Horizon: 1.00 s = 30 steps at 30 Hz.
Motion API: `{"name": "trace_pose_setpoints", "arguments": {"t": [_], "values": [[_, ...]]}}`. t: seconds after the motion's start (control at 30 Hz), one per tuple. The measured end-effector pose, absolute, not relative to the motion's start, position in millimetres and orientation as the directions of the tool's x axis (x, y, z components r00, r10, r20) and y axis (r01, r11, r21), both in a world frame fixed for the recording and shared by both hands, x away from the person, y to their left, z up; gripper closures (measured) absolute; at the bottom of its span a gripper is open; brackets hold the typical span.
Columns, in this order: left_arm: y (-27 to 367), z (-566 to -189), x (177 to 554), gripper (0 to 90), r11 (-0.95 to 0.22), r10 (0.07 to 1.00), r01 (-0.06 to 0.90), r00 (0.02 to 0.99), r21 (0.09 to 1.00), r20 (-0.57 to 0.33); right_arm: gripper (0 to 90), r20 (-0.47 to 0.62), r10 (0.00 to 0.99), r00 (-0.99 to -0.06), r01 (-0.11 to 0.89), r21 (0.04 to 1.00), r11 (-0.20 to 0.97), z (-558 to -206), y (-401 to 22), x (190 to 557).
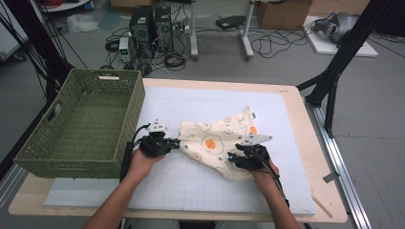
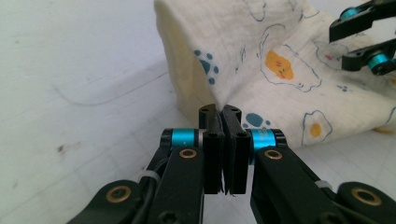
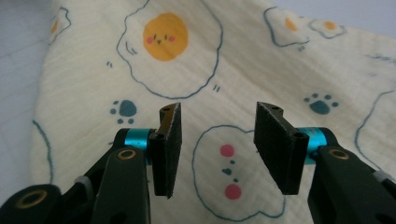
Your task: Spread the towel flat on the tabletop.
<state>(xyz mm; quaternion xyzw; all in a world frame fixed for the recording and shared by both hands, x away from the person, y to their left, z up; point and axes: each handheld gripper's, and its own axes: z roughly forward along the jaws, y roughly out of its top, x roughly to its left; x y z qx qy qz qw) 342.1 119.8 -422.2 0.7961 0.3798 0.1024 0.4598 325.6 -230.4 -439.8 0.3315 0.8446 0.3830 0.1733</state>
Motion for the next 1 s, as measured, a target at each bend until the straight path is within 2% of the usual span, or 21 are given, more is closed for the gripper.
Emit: {"name": "trace_pose_setpoints", "arguments": {"t": [0.13,0.2,0.27,0.37,0.57,0.6,0.67,0.77,0.87,1.0], "values": [[131,-421,332,87.2,-0.263,0.703,0.532,0.677,0.805,-0.218,50.3,-0.028,0.648,-0.761,0.413,0.749,0.518,-443,-216,323],[131,-424,324,87.2,-0.275,0.696,0.534,0.684,0.799,-0.218,53.3,-0.036,0.641,-0.767,0.414,0.736,0.536,-447,-213,323],[132,-428,318,87.2,-0.284,0.687,0.54,0.691,0.793,-0.225,62.0,0.007,0.637,-0.771,0.435,0.736,0.519,-447,-216,323],[133,-436,312,87.2,-0.282,0.683,0.56,0.688,0.779,-0.247,87.9,0.029,0.608,-0.794,0.437,0.722,0.536,-444,-220,320],[130,-442,305,85.0,-0.327,0.619,0.574,0.73,0.751,-0.289,88.7,0.03,0.575,-0.818,0.437,0.682,0.586,-439,-232,307],[130,-441,305,80.0,-0.327,0.622,0.573,0.729,0.751,-0.285,88.7,0.033,0.575,-0.818,0.442,0.675,0.591,-438,-236,304],[132,-438,309,54.7,-0.285,0.668,0.577,0.693,0.766,-0.273,88.7,0.023,0.575,-0.818,0.437,0.676,0.594,-438,-244,298],[136,-429,319,41.6,-0.203,0.724,0.562,0.638,0.802,-0.264,88.6,0.019,0.583,-0.812,0.44,0.675,0.592,-437,-256,291],[131,-421,329,42.7,-0.168,0.73,0.531,0.634,0.831,-0.257,87.6,0.008,0.592,-0.806,0.443,0.673,0.593,-436,-265,285],[127,-415,348,45.9,-0.102,0.773,0.516,0.579,0.85,-0.259,73.2,0.01,0.623,-0.782,0.443,0.713,0.544,-434,-276,283]]}}
